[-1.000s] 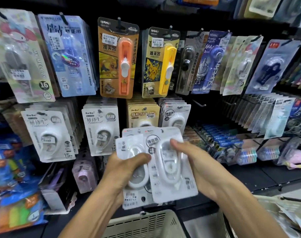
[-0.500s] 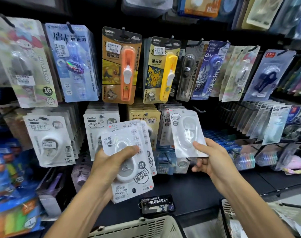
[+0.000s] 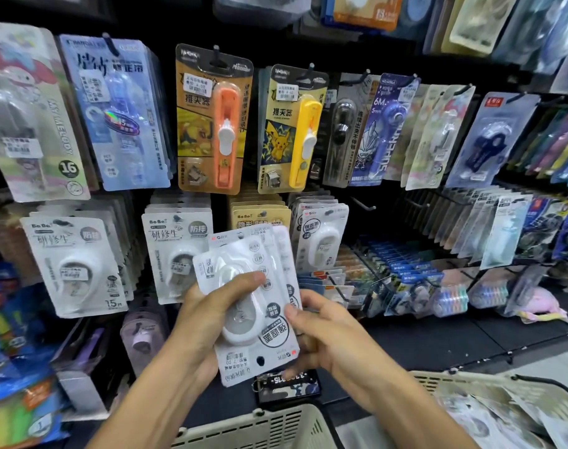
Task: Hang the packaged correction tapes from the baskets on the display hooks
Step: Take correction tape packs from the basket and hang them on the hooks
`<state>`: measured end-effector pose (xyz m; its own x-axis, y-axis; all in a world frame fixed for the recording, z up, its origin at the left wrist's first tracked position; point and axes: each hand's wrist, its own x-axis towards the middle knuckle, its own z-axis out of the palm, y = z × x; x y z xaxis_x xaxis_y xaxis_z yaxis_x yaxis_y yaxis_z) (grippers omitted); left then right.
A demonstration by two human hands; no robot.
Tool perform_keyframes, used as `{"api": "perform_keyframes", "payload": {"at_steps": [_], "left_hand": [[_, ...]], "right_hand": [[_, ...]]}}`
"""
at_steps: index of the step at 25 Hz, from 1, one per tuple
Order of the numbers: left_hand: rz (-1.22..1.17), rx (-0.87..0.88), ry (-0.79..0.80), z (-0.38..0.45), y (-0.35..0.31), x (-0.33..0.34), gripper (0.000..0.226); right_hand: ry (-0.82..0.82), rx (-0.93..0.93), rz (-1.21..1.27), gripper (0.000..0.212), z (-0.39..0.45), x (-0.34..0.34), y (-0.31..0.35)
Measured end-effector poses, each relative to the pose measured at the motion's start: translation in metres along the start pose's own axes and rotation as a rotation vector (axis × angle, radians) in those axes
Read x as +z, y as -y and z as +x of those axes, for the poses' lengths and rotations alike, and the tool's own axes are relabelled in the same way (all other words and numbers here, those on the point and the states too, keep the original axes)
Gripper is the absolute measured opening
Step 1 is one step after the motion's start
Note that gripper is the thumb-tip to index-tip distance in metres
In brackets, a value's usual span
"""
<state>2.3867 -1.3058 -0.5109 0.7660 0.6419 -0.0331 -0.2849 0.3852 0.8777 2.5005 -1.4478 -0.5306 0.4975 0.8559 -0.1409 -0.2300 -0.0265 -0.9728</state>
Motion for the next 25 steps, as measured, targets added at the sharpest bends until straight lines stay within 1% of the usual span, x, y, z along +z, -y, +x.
{"api": "perform_keyframes", "payload": {"at_steps": [1, 2, 4, 5, 6, 7, 9, 10, 12, 14, 15, 17, 19, 21, 22, 23, 24, 25], "left_hand": [[-0.041, -0.024, 0.02, 0.0, -0.001, 0.0, 0.044], [-0.075, -0.046, 0.035, -0.001, -0.001, -0.001, 0.041], [-0.097, -0.068, 0.044, -0.002, -0.002, -0.004, 0.021], [-0.097, -0.078, 0.034, -0.002, -0.002, -0.004, 0.016], [-0.103, -0.092, 0.025, -0.002, -0.001, -0.005, 0.018], [-0.111, -0.105, 0.009, -0.001, -0.001, -0.006, 0.026], [-0.122, -0.104, -0.076, 0.001, -0.004, -0.013, 0.043], [-0.126, -0.09, -0.116, 0.004, -0.005, -0.019, 0.046], [-0.114, -0.077, -0.136, 0.006, -0.009, -0.027, 0.046], [-0.057, -0.071, -0.067, 0.004, -0.011, -0.029, 0.047], [0.012, -0.06, -0.007, 0.003, -0.012, -0.029, 0.048], [0.186, -0.044, 0.148, -0.001, -0.013, -0.028, 0.047], [0.358, -0.107, 0.344, -0.004, -0.011, -0.027, 0.042], [0.459, -0.188, 0.528, -0.01, -0.005, -0.024, 0.039], [0.455, -0.2, 0.558, -0.012, 0.0, -0.021, 0.039], [0.422, -0.192, 0.533, -0.013, 0.004, -0.016, 0.039], [0.358, -0.178, 0.465, -0.013, 0.008, -0.014, 0.04], [0.273, -0.162, 0.373, -0.011, 0.011, -0.012, 0.042]], "right_hand": [[0.015, -0.006, 0.004, 0.03, 0.0, 0.005, 0.001], [-0.008, -0.002, 0.039, 0.026, 0.0, 0.007, 0.001], [-0.051, 0.0, 0.056, 0.02, 0.0, 0.009, -0.001], [-0.083, -0.014, 0.034, 0.018, 0.001, 0.01, -0.003], [-0.146, -0.04, 0.036, 0.016, 0.003, 0.01, -0.006], [-0.231, -0.075, 0.064, 0.015, 0.005, 0.008, -0.007], [-0.387, -0.134, 0.134, 0.014, 0.008, 0.0, -0.007], [-0.428, -0.144, 0.147, 0.014, 0.008, -0.005, -0.005], [-0.445, -0.141, 0.065, 0.013, 0.007, -0.016, -0.002], [-0.436, -0.189, -0.135, 0.009, 0.004, -0.026, 0.005], [-0.417, -0.254, -0.254, 0.007, 0.002, -0.031, 0.012], [-0.319, -0.4, -0.469, 0.006, -0.002, -0.041, 0.026], [-0.221, -0.477, -0.525, 0.008, -0.005, -0.042, 0.035], [-0.242, -0.526, -0.45, 0.014, -0.002, -0.04, 0.034], [-0.285, -0.529, -0.352, 0.017, 0.001, -0.038, 0.032], [-0.315, -0.492, -0.19, 0.019, 0.003, -0.037, 0.029], [-0.29, -0.423, 0.02, 0.022, 0.004, -0.036, 0.025], [-0.221, -0.335, 0.185, 0.029, 0.005, -0.034, 0.02]]}}
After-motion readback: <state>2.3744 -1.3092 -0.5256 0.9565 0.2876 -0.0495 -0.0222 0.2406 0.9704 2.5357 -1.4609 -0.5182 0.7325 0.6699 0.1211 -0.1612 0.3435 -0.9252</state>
